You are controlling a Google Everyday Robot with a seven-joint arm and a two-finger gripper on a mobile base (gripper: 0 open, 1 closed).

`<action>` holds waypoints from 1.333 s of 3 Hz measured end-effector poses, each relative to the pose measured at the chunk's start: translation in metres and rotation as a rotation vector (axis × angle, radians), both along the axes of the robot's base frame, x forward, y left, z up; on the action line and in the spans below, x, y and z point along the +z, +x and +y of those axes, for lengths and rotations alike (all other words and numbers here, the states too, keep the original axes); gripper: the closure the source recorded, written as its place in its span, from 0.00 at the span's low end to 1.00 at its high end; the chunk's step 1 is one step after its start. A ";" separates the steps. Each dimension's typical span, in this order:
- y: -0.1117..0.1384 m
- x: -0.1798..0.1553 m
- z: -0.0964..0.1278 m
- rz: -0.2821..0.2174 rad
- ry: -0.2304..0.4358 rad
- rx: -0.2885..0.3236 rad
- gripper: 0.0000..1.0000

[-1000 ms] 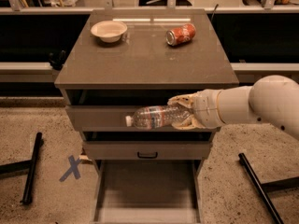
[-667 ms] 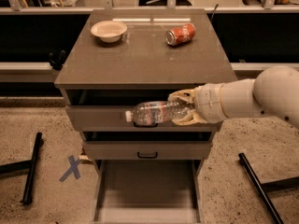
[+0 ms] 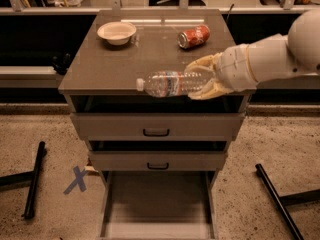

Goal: Pick water bottle from bottom drawer and place on counter

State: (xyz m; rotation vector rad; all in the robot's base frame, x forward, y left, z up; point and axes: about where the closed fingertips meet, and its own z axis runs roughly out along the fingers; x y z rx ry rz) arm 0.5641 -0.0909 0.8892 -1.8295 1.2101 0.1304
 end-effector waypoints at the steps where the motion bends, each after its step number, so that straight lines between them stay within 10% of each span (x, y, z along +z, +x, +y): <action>1: 0.041 0.014 -0.001 0.050 0.023 -0.043 1.00; 2: 0.096 0.008 0.006 0.139 0.043 -0.124 0.98; 4: 0.156 -0.020 0.034 0.298 0.024 -0.165 0.45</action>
Offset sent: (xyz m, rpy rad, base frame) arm 0.1372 0.0114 0.0108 0.0677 0.1945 -0.1935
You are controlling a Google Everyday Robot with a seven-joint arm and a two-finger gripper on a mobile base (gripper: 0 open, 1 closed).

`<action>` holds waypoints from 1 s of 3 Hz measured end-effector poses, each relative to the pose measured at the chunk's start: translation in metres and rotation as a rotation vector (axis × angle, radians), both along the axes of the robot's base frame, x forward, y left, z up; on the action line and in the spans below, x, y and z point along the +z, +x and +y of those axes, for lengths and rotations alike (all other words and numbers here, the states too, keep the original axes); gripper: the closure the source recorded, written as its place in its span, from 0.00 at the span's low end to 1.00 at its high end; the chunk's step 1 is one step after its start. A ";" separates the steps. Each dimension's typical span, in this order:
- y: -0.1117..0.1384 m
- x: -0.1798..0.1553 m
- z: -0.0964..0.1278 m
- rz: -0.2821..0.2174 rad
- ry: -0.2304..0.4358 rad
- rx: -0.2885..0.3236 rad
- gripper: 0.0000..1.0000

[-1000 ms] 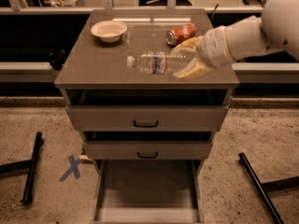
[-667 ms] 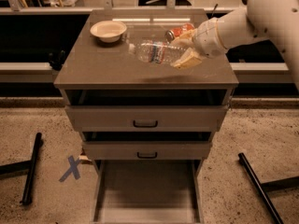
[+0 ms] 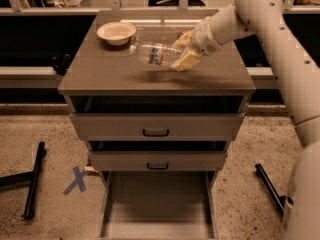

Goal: Pick water bottle from bottom drawer and place on counter

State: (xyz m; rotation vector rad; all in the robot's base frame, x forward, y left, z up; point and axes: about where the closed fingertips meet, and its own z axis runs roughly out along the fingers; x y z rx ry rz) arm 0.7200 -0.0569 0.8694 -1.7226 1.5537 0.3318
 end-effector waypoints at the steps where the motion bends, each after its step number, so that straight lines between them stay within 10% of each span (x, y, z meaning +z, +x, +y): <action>1: 0.011 -0.009 0.006 0.043 0.003 0.003 0.14; 3: 0.016 -0.013 0.007 0.067 0.019 0.013 0.00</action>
Offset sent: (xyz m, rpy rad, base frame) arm 0.0204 0.0023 -0.0095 0.0123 0.0754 0.0017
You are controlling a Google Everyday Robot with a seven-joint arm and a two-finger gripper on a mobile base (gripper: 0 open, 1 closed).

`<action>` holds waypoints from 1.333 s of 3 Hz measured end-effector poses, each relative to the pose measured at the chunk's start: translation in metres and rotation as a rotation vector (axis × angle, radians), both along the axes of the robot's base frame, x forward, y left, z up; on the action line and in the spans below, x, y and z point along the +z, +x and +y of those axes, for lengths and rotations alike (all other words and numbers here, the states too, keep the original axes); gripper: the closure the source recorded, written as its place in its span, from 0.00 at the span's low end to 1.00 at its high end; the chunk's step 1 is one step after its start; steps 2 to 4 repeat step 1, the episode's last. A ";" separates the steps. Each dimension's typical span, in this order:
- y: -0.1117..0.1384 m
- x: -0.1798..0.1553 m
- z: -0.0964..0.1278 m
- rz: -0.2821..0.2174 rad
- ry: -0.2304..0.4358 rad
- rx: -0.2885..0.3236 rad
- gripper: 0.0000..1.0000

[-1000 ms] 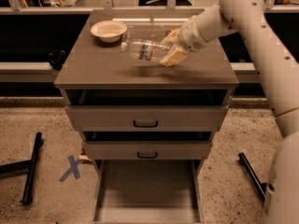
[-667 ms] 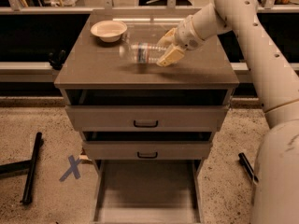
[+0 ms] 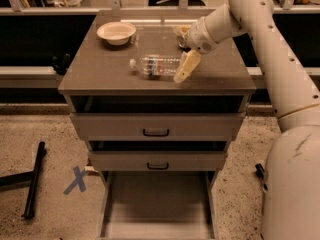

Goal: Pick water bottle from bottom drawer and place on counter

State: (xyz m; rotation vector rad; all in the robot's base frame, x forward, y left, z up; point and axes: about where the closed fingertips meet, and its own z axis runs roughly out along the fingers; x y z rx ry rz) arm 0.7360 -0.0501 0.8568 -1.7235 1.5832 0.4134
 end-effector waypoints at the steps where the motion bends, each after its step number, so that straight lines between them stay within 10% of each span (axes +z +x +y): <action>1: -0.003 0.009 -0.010 -0.027 0.018 -0.003 0.00; 4: -0.003 0.009 -0.010 -0.027 0.018 -0.003 0.00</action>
Offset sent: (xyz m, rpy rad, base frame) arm 0.0000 0.0000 0.0000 0.0000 0.0000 0.0000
